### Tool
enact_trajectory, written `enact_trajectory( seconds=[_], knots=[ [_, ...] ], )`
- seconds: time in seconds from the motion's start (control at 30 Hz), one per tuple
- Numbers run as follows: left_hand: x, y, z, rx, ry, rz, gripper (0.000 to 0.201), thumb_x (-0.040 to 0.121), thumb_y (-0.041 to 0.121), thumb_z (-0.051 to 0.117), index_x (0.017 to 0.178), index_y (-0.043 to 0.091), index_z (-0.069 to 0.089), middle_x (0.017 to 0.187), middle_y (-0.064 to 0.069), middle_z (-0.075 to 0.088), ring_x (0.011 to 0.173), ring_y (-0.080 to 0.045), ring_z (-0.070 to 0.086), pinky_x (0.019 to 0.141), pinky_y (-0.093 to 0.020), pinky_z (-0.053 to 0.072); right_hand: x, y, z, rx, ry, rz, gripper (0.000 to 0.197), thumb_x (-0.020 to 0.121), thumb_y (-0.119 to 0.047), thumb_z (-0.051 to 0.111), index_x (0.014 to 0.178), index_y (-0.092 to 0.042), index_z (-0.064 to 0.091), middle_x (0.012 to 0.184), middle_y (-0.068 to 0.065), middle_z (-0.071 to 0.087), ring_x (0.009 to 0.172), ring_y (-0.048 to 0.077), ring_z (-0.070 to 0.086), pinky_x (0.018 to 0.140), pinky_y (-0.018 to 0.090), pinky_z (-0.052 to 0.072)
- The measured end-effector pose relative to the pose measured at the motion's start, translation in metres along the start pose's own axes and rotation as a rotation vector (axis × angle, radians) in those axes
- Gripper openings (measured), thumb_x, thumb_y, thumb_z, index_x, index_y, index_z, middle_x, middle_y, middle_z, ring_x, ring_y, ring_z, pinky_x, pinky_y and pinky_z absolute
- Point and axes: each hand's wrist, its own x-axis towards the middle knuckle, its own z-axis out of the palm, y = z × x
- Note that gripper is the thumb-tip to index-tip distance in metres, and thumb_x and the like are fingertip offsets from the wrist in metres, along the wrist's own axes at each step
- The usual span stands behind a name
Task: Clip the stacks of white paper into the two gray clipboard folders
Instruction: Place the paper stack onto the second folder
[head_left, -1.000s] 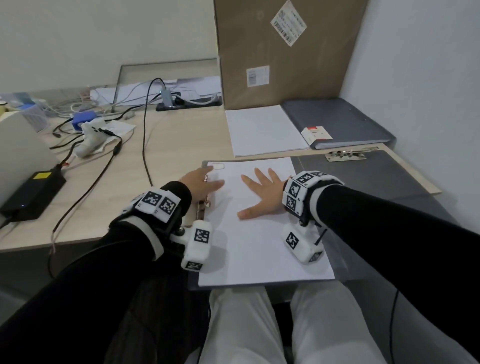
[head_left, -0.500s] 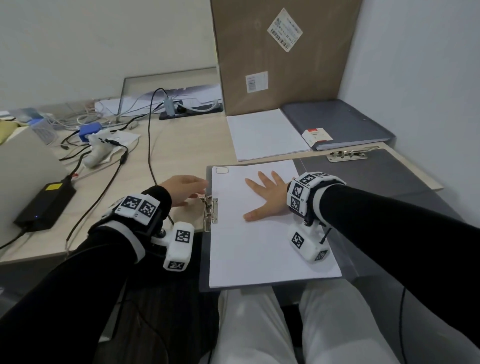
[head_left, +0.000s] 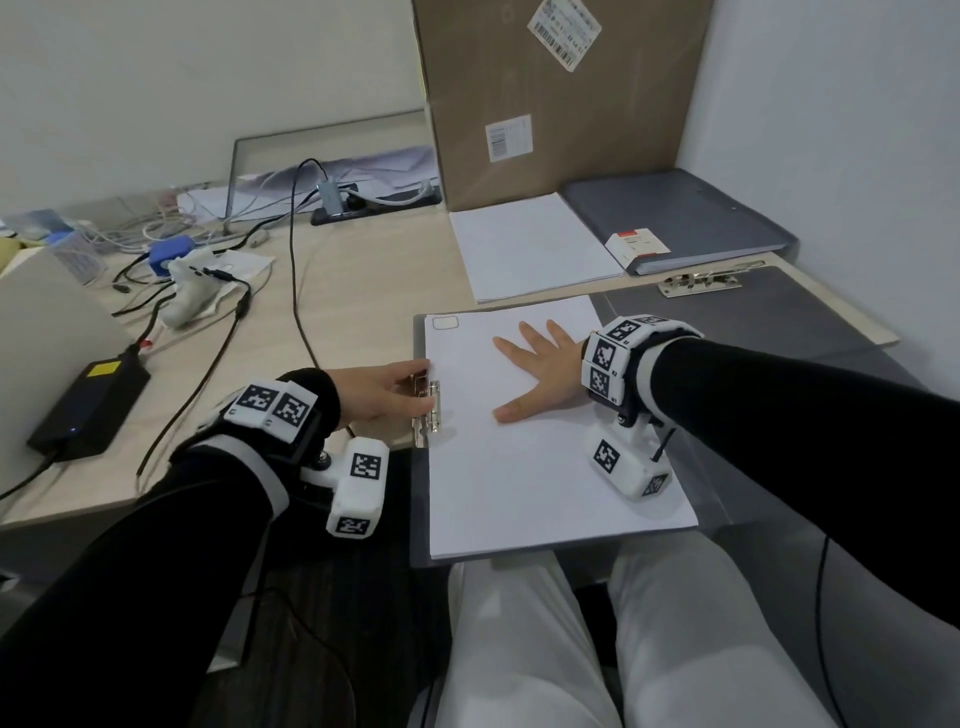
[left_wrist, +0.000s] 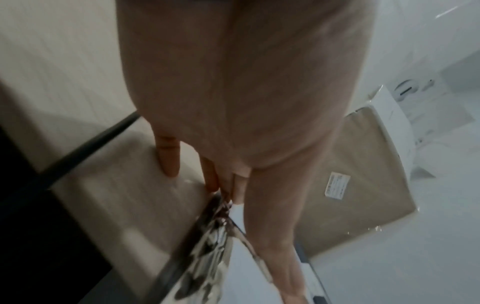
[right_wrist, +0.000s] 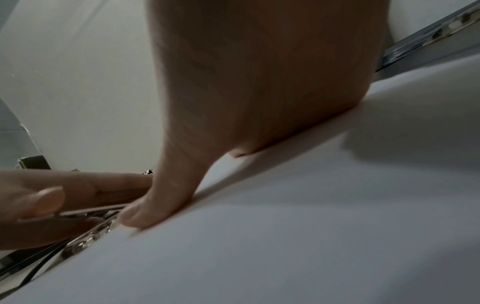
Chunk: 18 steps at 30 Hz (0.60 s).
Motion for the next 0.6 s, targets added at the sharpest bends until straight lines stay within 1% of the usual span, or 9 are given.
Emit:
enact_trajectory(
  seconds=[0.07, 0.1, 0.17, 0.23, 0.3, 0.4, 0.43, 0.5, 0.6],
  knots=[
    [0.005, -0.003, 0.004, 0.106, 0.011, 0.002, 0.118, 0.053, 0.059, 0.067, 0.152, 0.026, 0.011, 0.156, 0.006, 0.024, 0.142, -0.010, 0.025, 0.115, -0.023, 0.020, 0.001, 0.000, 0.000, -0.008, 0.001, 0.000, 0.110, 0.065, -0.085, 0.046, 0.145, -0.044, -0.017, 0.157, -0.008, -0.026, 0.145, 0.029, -0.025, 0.114, 0.058, -0.006],
    [0.008, -0.004, 0.006, 0.172, 0.020, 0.001, 0.119, 0.055, 0.058, 0.068, 0.152, 0.024, 0.009, 0.157, 0.005, 0.021, 0.144, -0.012, 0.021, 0.118, -0.026, 0.018, 0.001, 0.001, 0.000, -0.011, 0.000, 0.000, 0.110, 0.065, -0.085, 0.045, 0.145, -0.044, -0.017, 0.157, -0.008, -0.026, 0.145, 0.029, -0.025, 0.114, 0.057, -0.006],
    [0.006, 0.001, 0.012, 0.345, 0.078, 0.014, 0.111, 0.062, 0.058, 0.067, 0.151, 0.020, 0.012, 0.156, 0.004, 0.022, 0.144, -0.017, 0.023, 0.117, -0.029, 0.019, 0.001, 0.001, 0.000, -0.015, -0.002, -0.001, 0.109, 0.065, -0.085, 0.045, 0.145, -0.044, -0.017, 0.157, -0.007, -0.026, 0.145, 0.029, -0.024, 0.114, 0.057, -0.006],
    [0.004, 0.006, 0.017, 0.510, 0.126, 0.038, 0.119, 0.046, 0.071, 0.054, 0.146, 0.015, 0.023, 0.152, -0.001, 0.029, 0.138, -0.024, 0.030, 0.113, -0.032, 0.023, 0.002, 0.001, 0.000, -0.022, -0.002, -0.001, 0.110, 0.064, -0.086, 0.045, 0.145, -0.045, -0.017, 0.157, -0.008, -0.026, 0.145, 0.029, -0.025, 0.114, 0.057, -0.007],
    [0.001, 0.010, 0.021, 0.566, 0.140, 0.064, 0.124, 0.035, 0.072, 0.043, 0.143, 0.011, 0.028, 0.149, -0.004, 0.033, 0.134, -0.025, 0.034, 0.110, -0.030, 0.025, 0.003, 0.002, 0.000, -0.028, -0.005, 0.001, 0.110, 0.063, -0.087, 0.044, 0.144, -0.046, -0.018, 0.157, -0.009, -0.026, 0.145, 0.028, -0.025, 0.113, 0.057, -0.007],
    [-0.001, 0.009, 0.021, 0.548, 0.157, 0.052, 0.118, 0.045, 0.071, 0.052, 0.146, 0.015, 0.023, 0.151, -0.001, 0.031, 0.136, -0.025, 0.031, 0.110, -0.030, 0.024, 0.002, 0.002, -0.001, -0.035, -0.007, 0.003, 0.111, 0.061, -0.088, 0.043, 0.144, -0.047, -0.019, 0.156, -0.009, -0.026, 0.145, 0.028, -0.025, 0.113, 0.058, -0.007],
    [0.000, 0.007, 0.020, 0.524, 0.169, 0.045, 0.112, 0.055, 0.068, 0.058, 0.148, 0.017, 0.021, 0.152, -0.001, 0.031, 0.137, -0.026, 0.030, 0.111, -0.030, 0.024, 0.002, 0.002, -0.001, -0.035, -0.008, 0.000, 0.111, 0.061, -0.088, 0.043, 0.144, -0.047, -0.019, 0.157, -0.009, -0.026, 0.145, 0.028, -0.025, 0.113, 0.059, -0.007],
    [0.002, 0.000, 0.019, 0.473, 0.189, 0.035, 0.096, 0.075, 0.053, 0.067, 0.150, 0.021, 0.016, 0.153, 0.000, 0.031, 0.139, -0.025, 0.029, 0.113, -0.032, 0.024, 0.002, 0.002, 0.000, -0.031, -0.003, -0.004, 0.110, 0.062, -0.088, 0.044, 0.144, -0.046, -0.018, 0.157, -0.008, -0.026, 0.144, 0.029, -0.025, 0.113, 0.058, -0.008],
    [0.006, -0.006, 0.016, 0.403, 0.182, 0.028, 0.096, 0.077, 0.047, 0.069, 0.151, 0.024, 0.012, 0.155, -0.002, 0.029, 0.142, -0.022, 0.027, 0.117, -0.032, 0.022, 0.002, 0.003, 0.000, -0.023, 0.007, -0.010, 0.110, 0.063, -0.087, 0.043, 0.144, -0.046, -0.018, 0.157, -0.008, -0.026, 0.144, 0.030, -0.025, 0.113, 0.058, -0.008]
  ],
)
